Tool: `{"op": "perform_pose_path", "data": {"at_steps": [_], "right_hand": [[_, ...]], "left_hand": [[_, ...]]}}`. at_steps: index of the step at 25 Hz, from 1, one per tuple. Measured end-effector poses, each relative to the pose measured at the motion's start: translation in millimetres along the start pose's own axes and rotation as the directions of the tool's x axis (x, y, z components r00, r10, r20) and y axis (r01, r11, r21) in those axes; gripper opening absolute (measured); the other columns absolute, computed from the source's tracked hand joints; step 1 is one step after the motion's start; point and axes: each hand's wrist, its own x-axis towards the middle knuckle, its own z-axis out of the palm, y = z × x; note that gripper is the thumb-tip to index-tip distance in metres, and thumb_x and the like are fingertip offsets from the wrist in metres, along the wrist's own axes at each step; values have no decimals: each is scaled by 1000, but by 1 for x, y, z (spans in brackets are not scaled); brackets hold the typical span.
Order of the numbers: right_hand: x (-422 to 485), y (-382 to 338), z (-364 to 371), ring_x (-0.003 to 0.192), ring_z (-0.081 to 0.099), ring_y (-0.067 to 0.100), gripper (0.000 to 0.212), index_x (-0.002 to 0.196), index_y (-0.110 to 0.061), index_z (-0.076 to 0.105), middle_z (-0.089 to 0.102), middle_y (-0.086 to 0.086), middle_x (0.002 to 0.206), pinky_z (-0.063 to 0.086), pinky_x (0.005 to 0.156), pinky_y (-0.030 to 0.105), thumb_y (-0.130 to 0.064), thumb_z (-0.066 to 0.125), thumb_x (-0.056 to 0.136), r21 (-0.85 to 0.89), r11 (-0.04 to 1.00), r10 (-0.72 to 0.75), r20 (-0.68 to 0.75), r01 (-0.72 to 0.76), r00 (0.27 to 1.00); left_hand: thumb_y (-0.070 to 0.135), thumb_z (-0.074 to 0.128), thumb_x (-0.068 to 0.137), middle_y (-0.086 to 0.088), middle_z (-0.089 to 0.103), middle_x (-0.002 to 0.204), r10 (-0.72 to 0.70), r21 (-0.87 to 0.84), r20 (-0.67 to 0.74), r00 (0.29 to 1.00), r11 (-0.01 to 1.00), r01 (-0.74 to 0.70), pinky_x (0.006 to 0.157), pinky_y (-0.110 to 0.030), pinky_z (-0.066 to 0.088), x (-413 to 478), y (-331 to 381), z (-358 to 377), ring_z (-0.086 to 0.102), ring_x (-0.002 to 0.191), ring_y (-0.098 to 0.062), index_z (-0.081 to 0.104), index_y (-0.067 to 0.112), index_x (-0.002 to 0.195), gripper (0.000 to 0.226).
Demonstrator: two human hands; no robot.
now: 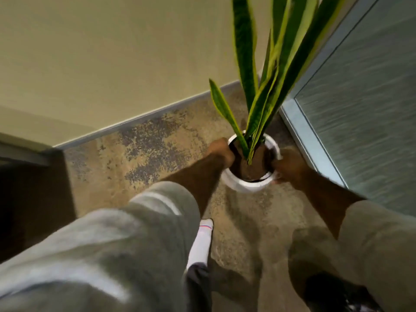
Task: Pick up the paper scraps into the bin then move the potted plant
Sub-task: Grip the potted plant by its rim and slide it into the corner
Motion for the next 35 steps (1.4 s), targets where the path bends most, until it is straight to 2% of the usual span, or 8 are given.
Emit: {"op": "perform_pose_path", "data": {"at_steps": [5, 8, 17, 22, 27, 30, 33, 35], "right_hand": [[88, -39, -4, 74, 66, 38, 26, 117, -3, 64, 64, 25, 106, 58, 45, 42, -4, 65, 91, -16, 1000, 13, -9, -13, 1000], [135, -58, -4, 94, 68, 47, 38, 125, -1, 61, 64, 27, 112, 58, 54, 44, -8, 70, 89, 5, 1000, 26, 26, -26, 999], [222, -83, -10, 95, 66, 40, 27, 119, 1, 62, 63, 23, 108, 54, 44, 30, -1, 63, 91, -48, 997, -56, -28, 54, 998], [237, -91, -11, 106, 66, 49, 39, 133, -4, 55, 62, 27, 125, 59, 77, 64, -4, 63, 95, 10, 1000, 2, -23, -2, 1000], [251, -102, -13, 112, 64, 48, 42, 137, -4, 51, 61, 26, 129, 58, 83, 62, -5, 62, 97, 23, 1000, 15, -16, -15, 1000], [258, -108, -12, 112, 64, 47, 40, 137, -4, 50, 60, 26, 131, 58, 82, 62, -5, 60, 98, 32, 999, 35, -35, -34, 999], [264, -108, -11, 114, 64, 46, 40, 137, -5, 51, 60, 24, 131, 59, 81, 59, -5, 61, 98, 28, 998, 48, -25, -47, 999], [269, -106, -9, 119, 61, 47, 47, 140, -6, 49, 58, 22, 136, 58, 87, 60, -5, 65, 95, 19, 997, 76, -1, -76, 997]], "left_hand": [[14, 54, 94, -22, 67, 123, -19, 30, 26, 999, 999, 18, 86, -52, 60, 87, 19, -15, 69, 107, -41, 60, 5, 129, 36], [8, 54, 94, -15, 67, 112, -76, -21, 43, 996, 997, 77, 69, -51, 64, 136, 27, -23, 71, 79, -33, 60, 7, 125, 32], [7, 53, 96, -11, 66, 114, -55, -90, 36, 998, 994, 58, 67, -44, 65, 229, 37, -17, 69, 83, -28, 60, 16, 126, 32], [5, 54, 96, -9, 63, 117, -56, -98, 40, 998, 993, 60, 58, -39, 65, 258, 37, -17, 67, 80, -25, 57, 16, 134, 40], [5, 55, 97, -1, 62, 96, -34, -121, 28, 999, 992, 37, 51, -33, 60, 276, 42, -19, 68, 81, -23, 55, 22, 124, 32], [5, 56, 96, -6, 67, 101, -14, -118, 31, 999, 993, 18, 55, -36, 63, 283, 43, -22, 71, 83, -26, 59, 20, 116, 26], [4, 55, 96, -6, 67, 108, -11, -104, 44, 999, 994, 15, 63, -40, 65, 288, 42, -22, 71, 88, -26, 60, 18, 123, 31], [4, 56, 95, -5, 67, 110, -6, -100, 60, 998, 995, 12, 57, -34, 63, 290, 41, -20, 70, 87, -23, 60, 17, 128, 36]]}}
